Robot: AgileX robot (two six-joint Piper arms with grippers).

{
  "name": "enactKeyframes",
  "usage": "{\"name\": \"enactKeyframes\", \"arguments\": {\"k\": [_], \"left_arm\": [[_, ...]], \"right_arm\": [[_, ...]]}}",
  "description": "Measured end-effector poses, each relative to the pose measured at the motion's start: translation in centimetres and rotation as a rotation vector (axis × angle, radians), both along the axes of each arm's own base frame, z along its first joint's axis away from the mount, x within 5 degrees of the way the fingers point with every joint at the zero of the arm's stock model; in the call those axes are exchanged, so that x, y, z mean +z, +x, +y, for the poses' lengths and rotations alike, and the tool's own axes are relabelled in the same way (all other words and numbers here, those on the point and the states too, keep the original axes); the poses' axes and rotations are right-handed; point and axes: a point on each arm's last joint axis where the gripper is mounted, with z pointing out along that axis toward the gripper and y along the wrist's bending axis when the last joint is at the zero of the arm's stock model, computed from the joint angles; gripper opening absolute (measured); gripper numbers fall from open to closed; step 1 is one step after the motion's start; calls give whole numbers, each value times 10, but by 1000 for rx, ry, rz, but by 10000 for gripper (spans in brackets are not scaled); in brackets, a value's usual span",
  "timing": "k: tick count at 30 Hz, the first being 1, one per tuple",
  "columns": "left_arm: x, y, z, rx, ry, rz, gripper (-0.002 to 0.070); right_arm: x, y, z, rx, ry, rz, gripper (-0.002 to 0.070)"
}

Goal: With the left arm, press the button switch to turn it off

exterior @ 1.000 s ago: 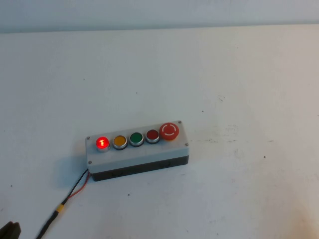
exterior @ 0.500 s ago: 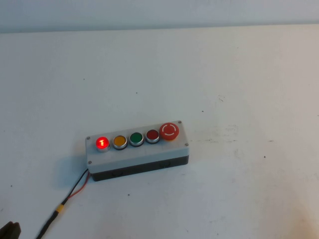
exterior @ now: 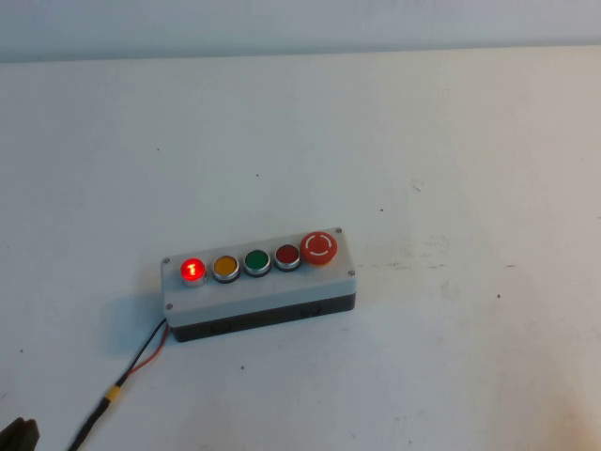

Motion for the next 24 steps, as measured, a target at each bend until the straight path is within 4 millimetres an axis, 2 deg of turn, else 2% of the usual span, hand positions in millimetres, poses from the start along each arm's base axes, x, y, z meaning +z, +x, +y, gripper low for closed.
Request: {"name": "enactKeyframes", "arguments": {"k": [7,10,15,21,24], "left_arm": [[3,1,-1,1,-44,-22,-2],[8,2,-4,9,-178,-58,-2],[21,3,-5,46,-505,-121,-2],[29,4,-3,77,-655,-162,-2],[48,4,-9,32,-657,-90,-2]], "right_arm": [[0,0,0,0,0,0,-16],[0,0,0,0,0,0,-16],[0,0,0,0,0,0,-16],[0,0,0,0,0,0,-16],[0,0,0,0,0,0,-16]]}}
